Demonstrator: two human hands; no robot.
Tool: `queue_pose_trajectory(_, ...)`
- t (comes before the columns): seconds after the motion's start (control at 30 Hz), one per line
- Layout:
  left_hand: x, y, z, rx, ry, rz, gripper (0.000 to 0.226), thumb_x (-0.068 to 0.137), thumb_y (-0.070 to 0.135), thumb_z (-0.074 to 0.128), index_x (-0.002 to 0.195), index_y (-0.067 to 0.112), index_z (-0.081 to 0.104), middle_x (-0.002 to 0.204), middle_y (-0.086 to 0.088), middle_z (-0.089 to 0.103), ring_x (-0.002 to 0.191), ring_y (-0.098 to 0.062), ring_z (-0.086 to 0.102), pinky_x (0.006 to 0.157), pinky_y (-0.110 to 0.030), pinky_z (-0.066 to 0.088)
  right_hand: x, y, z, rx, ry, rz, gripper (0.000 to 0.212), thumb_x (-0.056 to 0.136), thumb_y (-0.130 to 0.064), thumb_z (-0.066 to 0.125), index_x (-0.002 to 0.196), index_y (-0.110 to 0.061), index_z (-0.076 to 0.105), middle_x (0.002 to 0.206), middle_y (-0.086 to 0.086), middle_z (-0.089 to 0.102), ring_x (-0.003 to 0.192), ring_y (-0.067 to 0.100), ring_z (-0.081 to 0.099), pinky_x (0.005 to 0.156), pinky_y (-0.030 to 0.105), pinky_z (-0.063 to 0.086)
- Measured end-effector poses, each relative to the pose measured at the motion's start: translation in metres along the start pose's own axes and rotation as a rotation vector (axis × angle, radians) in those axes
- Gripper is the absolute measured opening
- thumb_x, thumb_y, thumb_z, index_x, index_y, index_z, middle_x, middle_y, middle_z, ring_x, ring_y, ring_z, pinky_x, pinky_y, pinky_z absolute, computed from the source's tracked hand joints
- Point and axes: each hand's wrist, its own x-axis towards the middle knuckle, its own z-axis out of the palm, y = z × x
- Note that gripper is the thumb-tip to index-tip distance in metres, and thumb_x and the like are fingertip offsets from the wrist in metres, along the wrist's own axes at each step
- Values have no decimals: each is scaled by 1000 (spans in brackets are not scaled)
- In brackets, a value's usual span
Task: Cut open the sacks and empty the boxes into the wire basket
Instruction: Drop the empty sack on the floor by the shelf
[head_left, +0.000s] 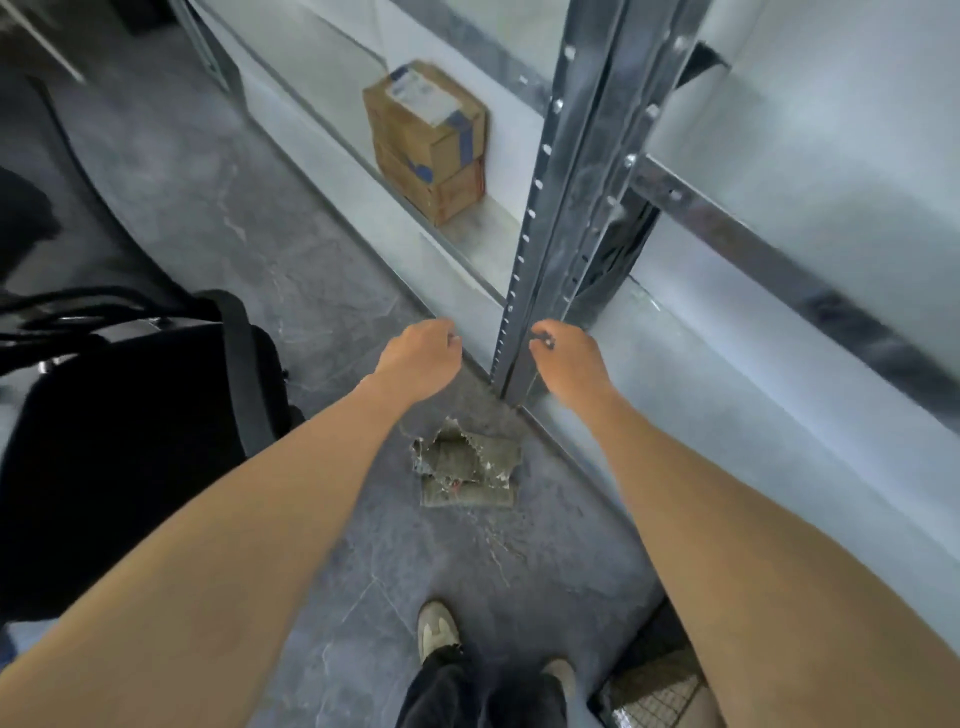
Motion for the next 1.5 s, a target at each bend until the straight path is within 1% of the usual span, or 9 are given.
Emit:
queue_pose_trajectory(0.13,-34,39,-33,-15,1,66,29,98,23,28,98,5,50,91,-13,61,81,-34,59,74,-42,48,-37,-21,-44,-5,65,-8,32,98,-16,45,126,-6,57,125,13,60,114,30,55,90,32,42)
queue_pose_trajectory(0.27,-72,75,-53,12,41,134,26,98,21,27,80,11,43,84,-11,53,73,-26,48,63,-36,37,-80,-30,-81,-14,110,-15,38,99,-20,44,134,-9,52,134,9,56,123,27,51,101,36,41)
queue_pose_trajectory(0.37,-104,103,-65,33,66,156,33,99,24,27,108,6,54,107,-10,59,95,-29,55,83,-42,47,-118,-33,-106,-21,160,-21,36,99,-20,42,133,-10,52,134,8,57,121,26,52,98,32,39)
queue_pose_trajectory(0.43,-129,122,-73,38,101,181,31,99,25,27,107,9,53,106,-8,57,95,-28,55,88,-42,48,-145,-31,-122,-14,197,-22,37,99,-21,41,134,-12,50,134,8,56,122,26,51,98,32,39)
queue_pose_trajectory(0.63,-218,168,-85,45,185,321,32,99,25,27,91,11,55,88,-7,59,80,-22,56,64,-32,40,-241,-24,-167,0,316,-81,37,100,-23,41,135,-13,49,134,8,56,121,27,51,98,36,40)
queue_pose_trajectory(0.87,-326,223,-91,89,235,434,38,99,29,28,113,6,55,113,-16,61,103,-32,58,88,-42,47,-356,-7,-217,-55,434,-77,40,100,-28,38,138,-16,44,142,6,49,128,26,45,102,36,36)
queue_pose_trajectory(1.0,-379,258,-96,130,253,511,43,101,31,27,132,10,48,132,-11,54,118,-28,52,92,-36,40,-417,3,-249,-90,529,-56,40,101,-28,38,139,-16,44,144,4,46,130,25,43,102,33,35)
queue_pose_trajectory(1.1,-412,280,-101,129,229,571,48,102,33,28,143,11,38,146,-10,42,132,-27,42,108,-41,34,-457,9,-269,-115,608,-26,40,101,-29,38,139,-17,43,142,5,49,127,26,45,100,34,36)
queue_pose_trajectory(1.5,-524,322,-85,167,199,880,49,102,35,28,144,10,37,150,-6,38,137,-26,35,110,-37,27,-619,17,-288,-102,868,151,41,101,-30,37,140,-16,41,143,8,48,125,27,48,102,40,39)
